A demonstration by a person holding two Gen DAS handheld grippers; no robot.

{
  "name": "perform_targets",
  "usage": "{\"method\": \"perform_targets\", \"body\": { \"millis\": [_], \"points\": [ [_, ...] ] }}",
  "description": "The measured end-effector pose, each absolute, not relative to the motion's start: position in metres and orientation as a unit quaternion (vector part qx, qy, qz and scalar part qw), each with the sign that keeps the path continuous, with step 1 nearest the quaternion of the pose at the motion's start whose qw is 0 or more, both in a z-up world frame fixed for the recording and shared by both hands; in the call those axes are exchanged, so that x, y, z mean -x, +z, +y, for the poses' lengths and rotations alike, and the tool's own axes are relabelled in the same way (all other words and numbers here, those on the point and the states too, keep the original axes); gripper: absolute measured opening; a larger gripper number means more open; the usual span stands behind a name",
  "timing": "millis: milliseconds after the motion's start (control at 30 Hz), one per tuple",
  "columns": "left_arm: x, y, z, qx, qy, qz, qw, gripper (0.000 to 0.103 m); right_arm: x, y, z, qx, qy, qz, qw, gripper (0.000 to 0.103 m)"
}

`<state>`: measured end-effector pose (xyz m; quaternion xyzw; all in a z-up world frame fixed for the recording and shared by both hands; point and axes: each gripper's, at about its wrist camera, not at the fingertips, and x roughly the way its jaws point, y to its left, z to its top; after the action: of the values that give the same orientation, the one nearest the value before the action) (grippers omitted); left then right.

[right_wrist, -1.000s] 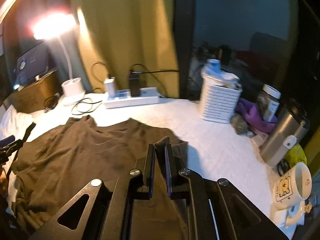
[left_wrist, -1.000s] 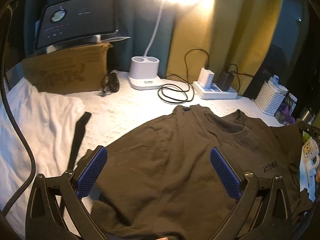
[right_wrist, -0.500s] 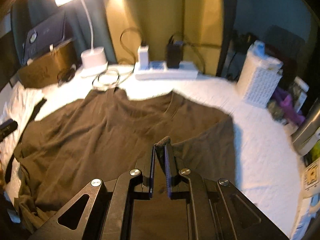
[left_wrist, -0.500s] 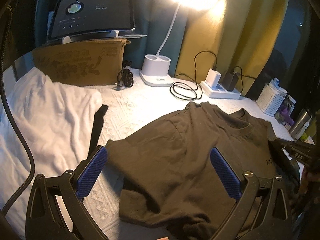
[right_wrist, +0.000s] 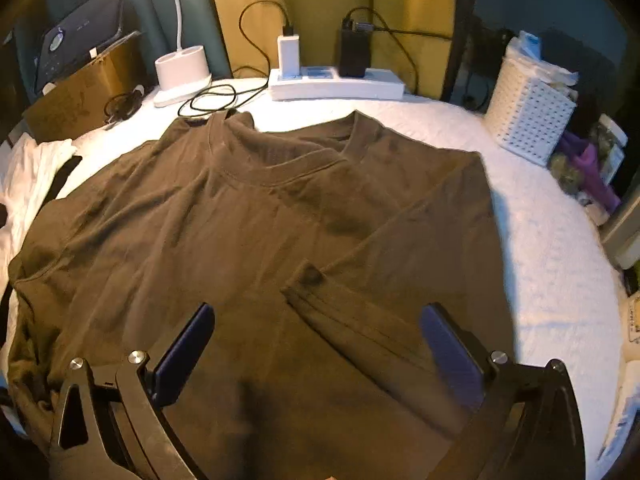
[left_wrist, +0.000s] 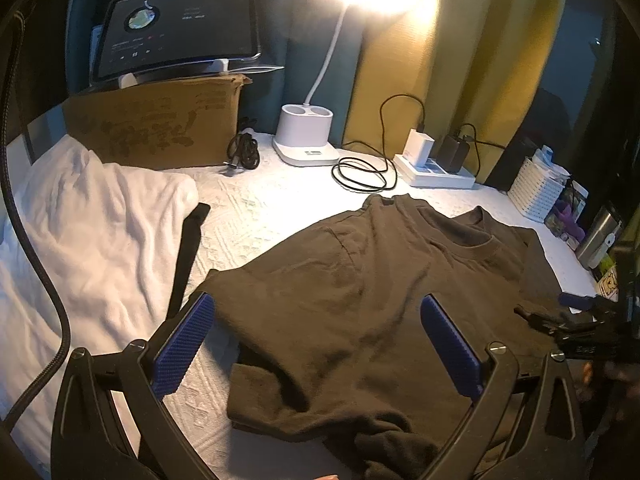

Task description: Fold small clothes

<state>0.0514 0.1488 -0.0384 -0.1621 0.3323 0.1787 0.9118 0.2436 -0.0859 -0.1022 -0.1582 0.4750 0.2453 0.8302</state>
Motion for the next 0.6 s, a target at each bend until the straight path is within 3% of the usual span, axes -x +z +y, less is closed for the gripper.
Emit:
{"method": "perform_targets", "body": {
  "millis": [200,533,600],
  "points": [
    [-0.060,-0.035,0.135,0.149,0.173,0.338,0.913,0.102,-0.248,-0.072,-0.143,0.131,0.201,0.453,0.858,0.103],
    [-0.076,-0.037,0.112,0.131,0.161,0.352,0.913,0.102,-0.264,-0.102,-0.211,0.034,0.198,0.507,0.838,0.102],
    [-0.075,-0.036,0.109,0.127,0.163,0.353,0.912,0.102,-0.256,-0.102,-0.205,0.039,0.232,0.499,0.834,0.087]
  ]
}}
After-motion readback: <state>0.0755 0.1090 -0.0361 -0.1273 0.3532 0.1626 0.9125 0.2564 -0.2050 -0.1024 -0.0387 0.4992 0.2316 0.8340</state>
